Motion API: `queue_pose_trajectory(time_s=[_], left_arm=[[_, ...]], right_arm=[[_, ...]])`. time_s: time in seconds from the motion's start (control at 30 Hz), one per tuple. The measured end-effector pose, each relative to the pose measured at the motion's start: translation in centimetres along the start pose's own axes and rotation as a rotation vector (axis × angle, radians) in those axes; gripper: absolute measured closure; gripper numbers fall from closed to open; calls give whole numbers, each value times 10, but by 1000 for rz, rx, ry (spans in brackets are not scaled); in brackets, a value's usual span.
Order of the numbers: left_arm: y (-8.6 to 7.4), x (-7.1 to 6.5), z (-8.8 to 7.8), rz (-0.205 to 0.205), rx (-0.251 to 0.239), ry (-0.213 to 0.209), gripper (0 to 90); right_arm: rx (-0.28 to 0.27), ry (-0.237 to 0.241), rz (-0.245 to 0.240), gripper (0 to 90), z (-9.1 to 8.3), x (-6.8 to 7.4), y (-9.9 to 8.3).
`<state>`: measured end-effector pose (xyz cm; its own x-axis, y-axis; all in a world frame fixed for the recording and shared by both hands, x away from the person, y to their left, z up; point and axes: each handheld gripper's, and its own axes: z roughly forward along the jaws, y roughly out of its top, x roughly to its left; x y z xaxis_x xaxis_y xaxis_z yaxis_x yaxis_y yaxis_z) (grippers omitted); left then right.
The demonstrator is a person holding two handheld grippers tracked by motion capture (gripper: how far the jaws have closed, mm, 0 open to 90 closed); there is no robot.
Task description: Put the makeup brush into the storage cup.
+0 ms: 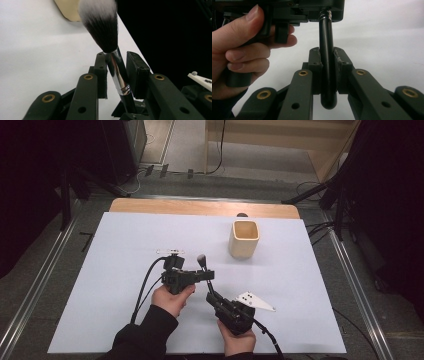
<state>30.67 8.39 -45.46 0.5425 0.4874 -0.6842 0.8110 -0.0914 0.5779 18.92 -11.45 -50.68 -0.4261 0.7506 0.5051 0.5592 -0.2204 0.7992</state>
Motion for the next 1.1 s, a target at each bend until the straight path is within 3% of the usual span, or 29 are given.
queue_pose_trajectory(time_s=[0.73,0.93,1.1], left_arm=[[3,4,-4,-76,13,-101,795],[5,7,-7,-78,6,-92,794],[5,7,-13,-51,23,-74,794]], right_arm=[[37,22,16,788,3,2,2],[39,28,38,648,2,0,5],[59,45,31,551,1,-2,10]])
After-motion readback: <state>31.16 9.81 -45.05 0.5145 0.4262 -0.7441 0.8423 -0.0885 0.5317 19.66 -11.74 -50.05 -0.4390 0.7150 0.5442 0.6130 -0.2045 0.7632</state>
